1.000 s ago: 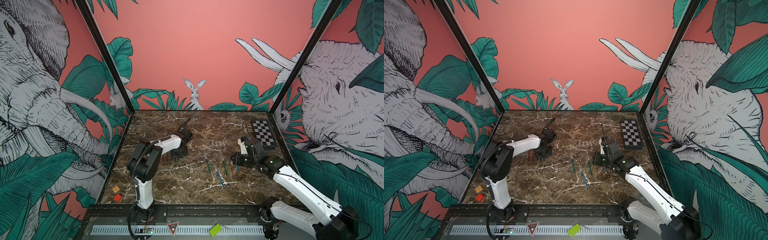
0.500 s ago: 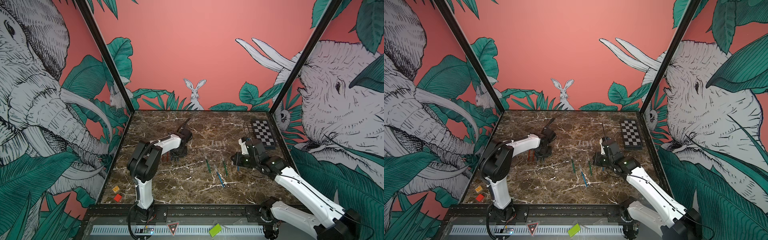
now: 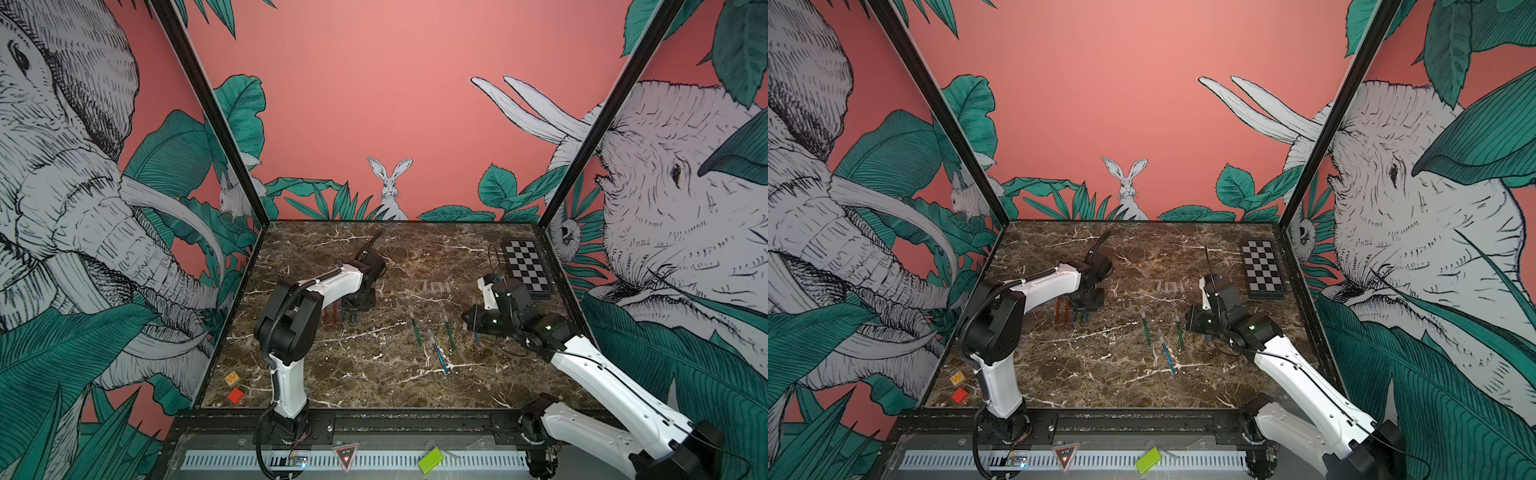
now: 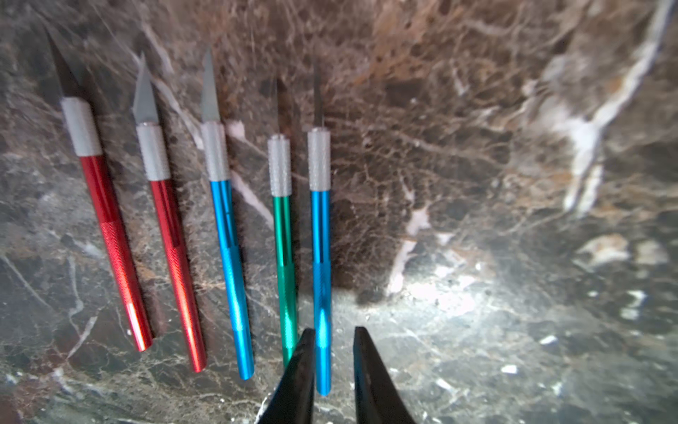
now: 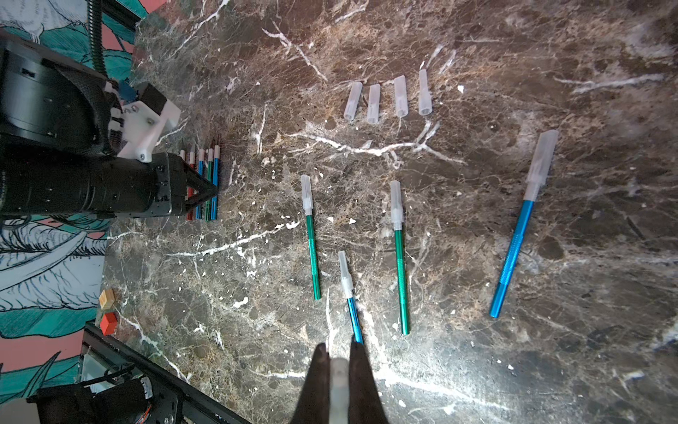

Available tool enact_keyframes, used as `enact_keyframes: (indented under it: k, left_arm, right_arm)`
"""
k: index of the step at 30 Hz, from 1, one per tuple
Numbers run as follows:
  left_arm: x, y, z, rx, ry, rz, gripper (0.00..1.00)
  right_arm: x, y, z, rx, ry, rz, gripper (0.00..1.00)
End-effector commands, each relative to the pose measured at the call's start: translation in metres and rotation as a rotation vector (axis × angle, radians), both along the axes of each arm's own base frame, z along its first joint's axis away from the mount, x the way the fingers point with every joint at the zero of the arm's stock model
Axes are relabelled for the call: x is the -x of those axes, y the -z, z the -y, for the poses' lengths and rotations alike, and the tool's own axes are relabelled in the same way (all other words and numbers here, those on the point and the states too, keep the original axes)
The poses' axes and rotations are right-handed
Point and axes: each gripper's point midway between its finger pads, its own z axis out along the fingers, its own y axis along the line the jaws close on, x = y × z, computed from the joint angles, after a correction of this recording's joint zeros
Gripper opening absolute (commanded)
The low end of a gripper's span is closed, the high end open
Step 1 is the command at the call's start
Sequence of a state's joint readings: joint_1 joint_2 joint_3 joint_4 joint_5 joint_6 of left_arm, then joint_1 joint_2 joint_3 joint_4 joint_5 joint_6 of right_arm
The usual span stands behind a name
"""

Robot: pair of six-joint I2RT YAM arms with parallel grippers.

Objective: Remove protective caps from carving knives
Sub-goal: Place the carving knife at the center of the board, then place the protective sleeve at the center of the board.

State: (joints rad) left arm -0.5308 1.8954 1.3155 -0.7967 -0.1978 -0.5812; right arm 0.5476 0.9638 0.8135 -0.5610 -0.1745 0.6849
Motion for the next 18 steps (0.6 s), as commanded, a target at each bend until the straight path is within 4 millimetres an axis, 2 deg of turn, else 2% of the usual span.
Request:
enact_keyframes:
  k: [1, 5, 10, 14, 18]
  left_arm:
    - [0.000, -0.018, 0.000, 0.006, 0.004, 0.004, 0.23]
    - [-0.004, -0.040, 0.005, 0.037, 0.009, 0.039, 0.25]
    - [-0.003, -0.079, 0.018, 0.082, 0.040, 0.103, 0.41]
    - [0.007, -0.104, 0.032, 0.107, 0.081, 0.155, 0.50]
    - [0.025, -0.117, 0.044, 0.115, 0.110, 0.179, 0.59]
  right_arm:
    - [-0.002, -0.017, 0.000, -0.014, 0.007, 0.037, 0.00]
    - [-0.001, -0.018, 0.003, 0.009, 0.004, 0.046, 0.00]
    - [-0.005, -0.010, 0.014, 0.113, -0.004, 0.047, 0.00]
    - [-0.013, -0.001, 0.022, 0.206, -0.025, 0.020, 0.00]
    - [-0.032, 0.009, 0.028, 0.265, -0.023, -0.015, 0.00]
